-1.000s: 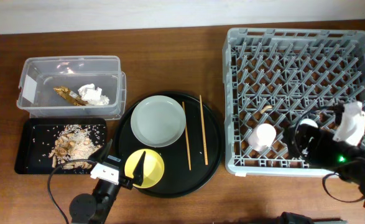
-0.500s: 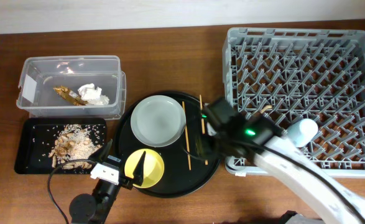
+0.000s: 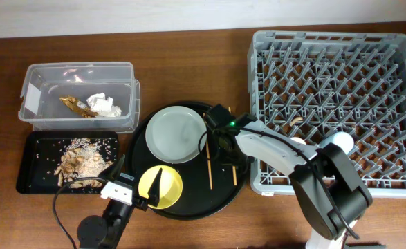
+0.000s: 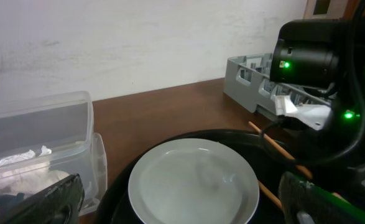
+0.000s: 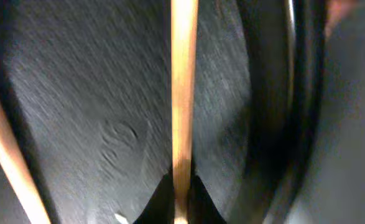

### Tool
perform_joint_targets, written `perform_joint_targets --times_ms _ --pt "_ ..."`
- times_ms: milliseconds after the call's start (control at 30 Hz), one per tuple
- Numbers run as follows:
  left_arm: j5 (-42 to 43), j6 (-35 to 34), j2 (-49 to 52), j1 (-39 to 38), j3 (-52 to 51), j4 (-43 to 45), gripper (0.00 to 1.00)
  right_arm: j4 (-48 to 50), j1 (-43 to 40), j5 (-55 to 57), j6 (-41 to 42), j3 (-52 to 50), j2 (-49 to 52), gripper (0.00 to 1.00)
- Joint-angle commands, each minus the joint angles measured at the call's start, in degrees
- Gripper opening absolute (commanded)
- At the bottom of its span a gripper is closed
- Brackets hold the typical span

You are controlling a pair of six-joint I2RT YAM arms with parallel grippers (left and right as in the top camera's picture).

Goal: Sort waste into correct bins and load items into the dishwasher rack

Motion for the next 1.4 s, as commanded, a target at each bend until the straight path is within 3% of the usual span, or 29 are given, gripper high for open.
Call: perform_joint_targets --times_ms 0,67,133,233,333,467,500,533,600,667,700,733,800,933,1133,1167,1267,1367 --pt "0.8 0.5 -0.3 0.3 -0.3 0.0 0.99 -3.3 -0.3 0.1 -4.7 4.8 -7.5 0.04" --pt "0.8 0.5 -0.3 0.3 -0.3 0.0 0.99 -4.7 -0.3 3.2 -6.7 6.8 -12.4 0.04" --pt "0.8 0.5 -0.3 0.3 -0.3 0.0 0.99 -5.3 -0.5 18.7 -7.3 7.8 -22.4 0.04" --pt "0.8 0.5 -0.3 0.3 -0.3 0.0 0.99 -5.2 -3.6 26.3 -9.1 7.7 -24.3 0.04" --pt "0.8 0.5 -0.3 0.3 -0.3 0.0 0.99 -4.0 -9.7 24.6 -9.7 7.4 -19.5 0.04" --pt "0.8 0.5 -0.3 0.3 -0.3 0.0 0.99 -2.0 -16.2 7.8 -14.6 7.4 -10.6 0.04" --pt "0.8 0.5 -0.3 0.3 -0.3 0.0 0.99 -2.0 -17.1 3.7 -15.1 7.4 -10.1 0.09" --pt "0.8 0.5 -0.3 0.3 -0.3 0.0 0.99 -2.3 -17.2 0.8 -16.7 7.5 -10.6 0.23" --pt "0.8 0.5 -0.3 0.3 -0.3 0.0 0.99 -5.9 -16.1 -1.0 -17.0 8.7 -13.5 0.32" --pt "0.8 0.5 -0.3 0.3 -0.3 0.0 0.99 -8.3 -11.6 -2.3 -17.0 9.3 -18.0 0.40" --pt "0.8 0.5 -0.3 0.3 -0.3 0.0 0.99 -8.7 -7.4 -4.4 -17.0 9.2 -19.2 0.56" --pt "0.8 0.5 -0.3 0.3 -0.3 0.0 0.99 -8.7 -4.3 -5.1 -16.6 9.2 -19.2 0.64" --pt "0.8 0.5 -0.3 0.3 -0.3 0.0 0.99 -3.6 3.7 -5.0 -8.9 5.6 -16.5 0.70" --pt "0.8 0.5 -0.3 0.3 -0.3 0.0 0.99 6.3 8.4 -5.3 -1.2 0.3 -8.1 0.66" --pt "0.8 0.5 -0.3 0.3 -0.3 0.0 0.99 8.2 8.4 -5.4 0.7 0.3 2.8 0.50" --pt "0.8 0.5 -0.3 0.3 -0.3 0.0 0.99 8.1 8.4 -5.4 0.7 0.2 4.4 0.44" --pt "0.8 0.5 -0.3 0.3 -0.3 0.0 0.99 6.9 8.3 -5.4 0.7 0.3 5.6 0.08" --pt "0.8 0.5 -0.3 0.3 -0.3 0.0 0.99 2.8 6.4 -3.9 0.7 1.5 1.6 0.04"
